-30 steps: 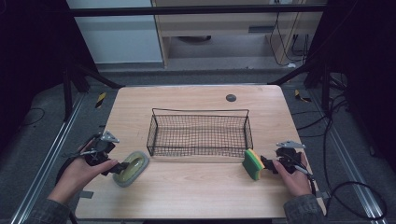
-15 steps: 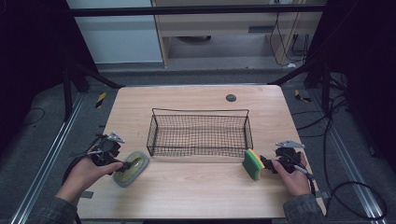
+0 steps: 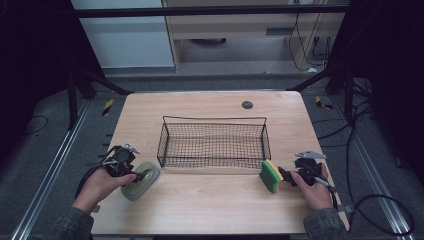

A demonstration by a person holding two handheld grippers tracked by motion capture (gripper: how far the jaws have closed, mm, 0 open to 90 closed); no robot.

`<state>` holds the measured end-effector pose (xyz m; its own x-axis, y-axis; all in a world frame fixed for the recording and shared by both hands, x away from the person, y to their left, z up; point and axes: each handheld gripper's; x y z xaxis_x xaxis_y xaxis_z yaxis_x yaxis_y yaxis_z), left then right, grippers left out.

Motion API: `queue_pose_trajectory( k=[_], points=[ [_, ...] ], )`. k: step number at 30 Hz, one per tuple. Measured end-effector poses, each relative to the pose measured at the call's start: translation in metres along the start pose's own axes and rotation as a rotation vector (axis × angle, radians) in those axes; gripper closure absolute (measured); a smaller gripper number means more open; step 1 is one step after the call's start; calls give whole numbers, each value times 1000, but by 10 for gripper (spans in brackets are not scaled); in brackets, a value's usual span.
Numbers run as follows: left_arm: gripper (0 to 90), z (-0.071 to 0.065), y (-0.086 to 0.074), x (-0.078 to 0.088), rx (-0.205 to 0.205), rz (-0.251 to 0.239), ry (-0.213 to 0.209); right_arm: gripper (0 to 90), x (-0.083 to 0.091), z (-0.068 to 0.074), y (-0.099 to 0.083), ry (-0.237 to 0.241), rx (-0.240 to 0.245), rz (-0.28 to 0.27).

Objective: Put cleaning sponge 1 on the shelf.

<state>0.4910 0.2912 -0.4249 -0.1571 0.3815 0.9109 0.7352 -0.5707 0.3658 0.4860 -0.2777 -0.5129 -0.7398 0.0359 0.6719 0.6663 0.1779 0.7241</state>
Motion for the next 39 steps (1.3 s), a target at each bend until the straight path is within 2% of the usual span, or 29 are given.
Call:
queue_pose_trajectory(
  k=[6,9,16,20,25,27,31,39],
  points=[
    [479,2,2,-3,2,-1,-30,6,0,0,0,1,2,0],
    [502,2,4,-6,-7,13,-24,6,0,0,0,1,1,0],
    [542,6,3,-11,15,10,-48,6,0,0,0,3,3,-1],
    [571,5,3,-12,-1,26,-38,6,0,0,0,3,3,-1],
    [655,4,2,-12,-12,38,-42,7,0,0,0,2,3,-1],
    [700,3,0,-10,-14,29,-43,7,0,0,0,0,5,-2],
    [706,2,-3,-5,-30,26,-32,7,0,1,0,0,6,-2],
    [706,-5,-10,16,-126,-4,-10,7,0,1,0,1,6,-2]
  ],
)
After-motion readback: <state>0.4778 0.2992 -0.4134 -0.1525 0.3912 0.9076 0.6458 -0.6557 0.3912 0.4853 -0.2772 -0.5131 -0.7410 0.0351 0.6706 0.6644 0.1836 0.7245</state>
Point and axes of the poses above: each handheld gripper's, and its own axes: x roughly backward along the jaws, y roughly out of its top, z roughly to its left, and after that the axes turned 13 degrees about -y, right-handed
